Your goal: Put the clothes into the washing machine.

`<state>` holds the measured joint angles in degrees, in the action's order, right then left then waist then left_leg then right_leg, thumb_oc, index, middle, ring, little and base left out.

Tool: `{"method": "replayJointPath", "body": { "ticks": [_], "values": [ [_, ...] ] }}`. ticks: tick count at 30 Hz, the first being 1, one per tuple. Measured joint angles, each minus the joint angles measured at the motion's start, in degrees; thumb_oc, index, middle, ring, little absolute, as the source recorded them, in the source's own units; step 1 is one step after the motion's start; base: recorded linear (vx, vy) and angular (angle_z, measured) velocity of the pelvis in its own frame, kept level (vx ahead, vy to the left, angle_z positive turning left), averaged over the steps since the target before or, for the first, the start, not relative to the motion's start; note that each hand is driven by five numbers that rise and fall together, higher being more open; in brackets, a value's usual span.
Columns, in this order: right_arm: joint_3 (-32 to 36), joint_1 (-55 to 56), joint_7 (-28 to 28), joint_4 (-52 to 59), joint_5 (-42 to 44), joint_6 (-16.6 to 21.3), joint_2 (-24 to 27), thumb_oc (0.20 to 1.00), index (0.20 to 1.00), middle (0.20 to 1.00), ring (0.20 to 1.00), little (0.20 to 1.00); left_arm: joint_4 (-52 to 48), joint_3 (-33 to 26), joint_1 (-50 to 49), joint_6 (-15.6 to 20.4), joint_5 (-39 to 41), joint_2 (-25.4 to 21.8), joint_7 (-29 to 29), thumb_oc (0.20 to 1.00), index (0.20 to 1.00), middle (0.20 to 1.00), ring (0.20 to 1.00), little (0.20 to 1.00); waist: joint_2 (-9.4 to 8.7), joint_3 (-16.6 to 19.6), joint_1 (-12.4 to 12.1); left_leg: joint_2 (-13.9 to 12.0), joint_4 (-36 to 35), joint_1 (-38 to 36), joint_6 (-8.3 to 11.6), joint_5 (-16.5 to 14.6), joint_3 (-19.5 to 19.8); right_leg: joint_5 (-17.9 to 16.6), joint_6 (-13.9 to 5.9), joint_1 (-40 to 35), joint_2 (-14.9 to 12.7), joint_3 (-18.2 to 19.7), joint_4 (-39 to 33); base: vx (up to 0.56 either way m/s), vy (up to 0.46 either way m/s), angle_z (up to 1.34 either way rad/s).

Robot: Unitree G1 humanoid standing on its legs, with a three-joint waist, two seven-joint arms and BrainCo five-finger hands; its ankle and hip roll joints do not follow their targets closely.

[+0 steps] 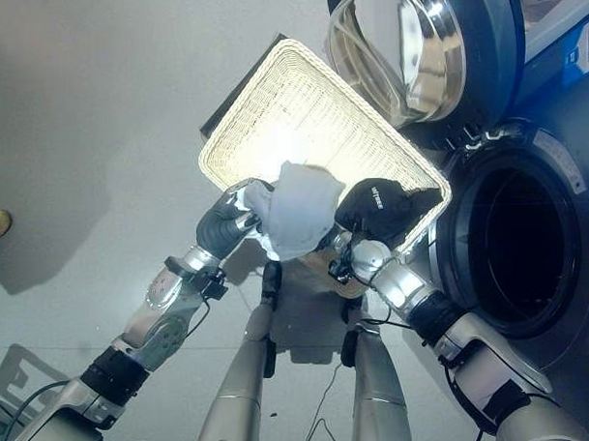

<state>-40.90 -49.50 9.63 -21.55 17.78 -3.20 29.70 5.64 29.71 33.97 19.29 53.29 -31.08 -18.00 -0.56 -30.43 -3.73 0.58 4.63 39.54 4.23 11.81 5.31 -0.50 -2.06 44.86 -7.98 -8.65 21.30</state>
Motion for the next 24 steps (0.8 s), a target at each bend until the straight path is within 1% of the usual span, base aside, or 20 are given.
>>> {"method": "replayJointPath", "body": {
  "ticks": [1,3,4,5,8,11,15,17,19,23,24],
  "values": [
    [-0.8,0.1,3.3,0.3,3.9,-1.7,0.2,1.0,1.0,1.0,1.0,1.0,-1.2,1.2,0.2,-1.1,0.5,-0.2,-0.8,0.2,0.2,0.2,0.2,0.2,0.08,0.0,0.0,0.0,0.0,-0.3,-0.02,0.0,0.0,0.0,-0.01,-0.3,0.0,0.0,0.0,0.0,0.0,0.0],
    [-1.0,0.8,5.6,0.3,6.5,-2.8,-0.4,1.0,1.0,1.0,1.0,1.0,-1.3,1.8,0.2,-1.5,0.5,-0.2,-1.4,0.2,0.2,0.2,0.2,0.2,0.13,-0.1,0.0,0.1,-0.1,-0.8,-0.02,0.0,0.0,0.0,-0.01,-0.8,0.0,0.0,0.0,0.0,0.0,0.0],
    [-1.1,1.6,8.5,0.3,10.6,-3.8,-1.0,1.0,1.0,1.0,1.0,1.0,-1.3,2.6,0.3,-1.6,0.5,-0.3,-1.3,0.2,0.2,0.2,0.2,0.2,0.26,0.0,0.0,0.0,-0.1,-1.2,0.08,-0.1,0.0,0.1,-0.07,-1.1,0.0,0.0,0.0,0.0,0.0,0.0],
    [-1.1,1.6,8.5,0.3,10.6,-3.8,-1.0,1.0,1.0,1.0,1.0,1.0,-1.3,2.6,0.3,-1.6,0.5,-0.3,-1.3,0.2,0.2,0.2,0.2,0.2,0.26,0.0,0.0,0.0,-0.1,-1.2,0.08,-0.1,0.0,0.1,-0.07,-1.1,0.0,0.0,0.0,0.0,0.0,0.0],
    [-1.1,2.8,13.2,0.4,17.5,-5.0,-2.0,1.0,1.0,1.0,1.0,1.0,-1.3,2.9,0.5,-1.5,0.5,-0.3,-0.3,0.2,0.2,0.2,0.2,0.2,0.36,0.0,0.3,-0.1,-0.1,-1.2,0.33,-0.3,-0.1,0.1,-0.06,-1.1,0.0,0.0,0.0,0.0,0.0,0.0],
    [-1.1,3.3,15.7,0.9,21.8,-5.1,-2.1,1.0,1.0,1.0,1.0,1.0,-1.3,2.9,0.5,-1.5,0.5,-0.3,1.6,0.2,0.2,0.2,0.2,0.2,0.36,0.0,0.3,-0.2,-0.2,-1.2,0.33,-0.3,-0.2,0.0,0.03,-1.1,0.1,0.0,-0.1,0.0,0.0,0.0],
    [-2.0,3.7,14.8,0.9,22.2,-4.3,-1.7,1.0,1.0,1.0,1.0,1.0,-0.7,4.1,0.5,-0.1,0.2,-0.1,4.5,0.2,0.2,0.2,0.2,0.2,0.37,0.0,0.3,-0.3,-0.6,-1.2,0.29,-0.3,-0.6,-0.1,0.06,-0.7,0.1,0.1,-0.3,0.0,0.004,-0.03],
    [-2.0,3.8,13.9,0.9,22.1,-3.9,-1.5,1.0,1.0,1.0,1.0,1.0,-0.7,4.1,0.6,0.3,0.2,-0.4,5.0,0.2,0.2,0.2,0.2,0.2,0.37,0.0,0.4,-0.3,-0.8,-1.2,0.27,-0.2,-0.7,-0.1,0.06,-0.7,0.2,0.1,-0.5,0.0,0.0,0.0],
    [-1.9,3.9,11.1,0.9,22.2,-3.3,-0.3,1.0,1.0,1.0,1.0,1.0,-0.3,4.0,0.6,1.4,0.3,-0.4,5.9,0.2,0.2,0.2,0.2,0.2,0.39,0.0,0.4,-0.4,-0.9,-1.2,0.18,-0.2,-0.8,-0.1,0.06,-0.7,0.2,0.1,-0.8,0.0,0.0,0.0],
    [0.1,4.8,8.8,0.8,22.4,-2.5,0.8,1.0,1.0,1.0,1.0,1.0,0.1,3.6,0.5,3.0,0.2,-0.5,7.1,0.2,0.2,0.2,0.2,0.2,0.42,0.0,0.3,-0.4,-1.1,-1.2,0.02,0.0,-1.2,-0.3,0.29,-0.7,0.2,0.2,-1.1,0.0,0.0,0.0],
    [1.4,5.5,8.1,0.8,22.4,-2.1,0.7,1.0,1.0,1.0,1.0,1.0,0.2,3.4,0.2,3.9,0.2,-0.4,8.1,0.2,0.2,0.2,0.2,0.2,0.45,0.0,0.3,-0.4,-1.2,-1.2,0.02,0.0,-1.3,-0.3,0.29,-0.7,0.1,0.2,-1.1,0.0,0.0,0.0]
  ]
}}
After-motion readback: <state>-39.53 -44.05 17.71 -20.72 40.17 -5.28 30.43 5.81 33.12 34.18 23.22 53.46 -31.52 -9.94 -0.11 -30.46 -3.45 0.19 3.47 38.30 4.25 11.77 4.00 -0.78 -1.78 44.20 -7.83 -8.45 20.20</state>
